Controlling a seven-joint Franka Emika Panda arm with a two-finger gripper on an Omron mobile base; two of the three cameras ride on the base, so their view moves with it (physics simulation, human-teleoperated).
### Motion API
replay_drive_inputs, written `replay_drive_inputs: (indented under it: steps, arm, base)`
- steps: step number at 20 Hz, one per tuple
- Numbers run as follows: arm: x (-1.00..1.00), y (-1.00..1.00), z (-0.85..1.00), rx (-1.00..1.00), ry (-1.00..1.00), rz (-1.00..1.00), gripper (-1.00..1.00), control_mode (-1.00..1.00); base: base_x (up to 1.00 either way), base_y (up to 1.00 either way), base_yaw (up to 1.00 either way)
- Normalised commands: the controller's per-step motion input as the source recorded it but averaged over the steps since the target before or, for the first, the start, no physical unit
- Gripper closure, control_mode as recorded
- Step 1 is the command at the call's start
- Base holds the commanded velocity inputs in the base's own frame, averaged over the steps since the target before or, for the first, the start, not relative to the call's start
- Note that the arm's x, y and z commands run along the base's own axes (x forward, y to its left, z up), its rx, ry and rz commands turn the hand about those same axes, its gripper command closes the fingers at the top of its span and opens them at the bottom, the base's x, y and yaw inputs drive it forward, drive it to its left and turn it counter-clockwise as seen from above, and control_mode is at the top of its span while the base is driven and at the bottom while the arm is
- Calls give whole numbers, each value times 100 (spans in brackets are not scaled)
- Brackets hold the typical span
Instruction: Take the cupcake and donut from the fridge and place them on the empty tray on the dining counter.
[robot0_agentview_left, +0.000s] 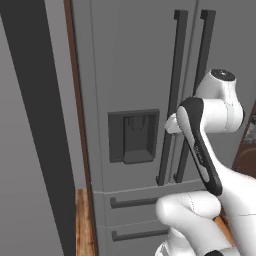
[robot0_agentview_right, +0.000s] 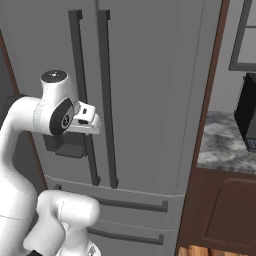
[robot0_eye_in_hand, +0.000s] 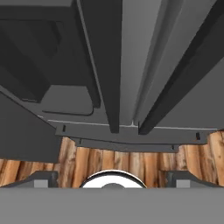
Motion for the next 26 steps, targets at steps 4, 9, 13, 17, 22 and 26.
replay_drive_inputs:
  steps: [4,9,13,17,22,26]
  arm:
    - [-43,0,-16,0,-10,0,-100,-100]
    - [-26,0,-4,0,-8,0,-100,100]
    - [0,0,0,0,0,0,-100,100]
    - [0,0,0,0,0,0,-100,100]
    - [0,0,0,0,0,0,-100,100]
    - [0,0,0,0,0,0,-100,100]
  base:
    - [0,0,0]
    - [0,0,0]
    - [0,0,0]
    - [-36,-2,-1]
    - [-70,-7,-1]
    - [-57,0,-1]
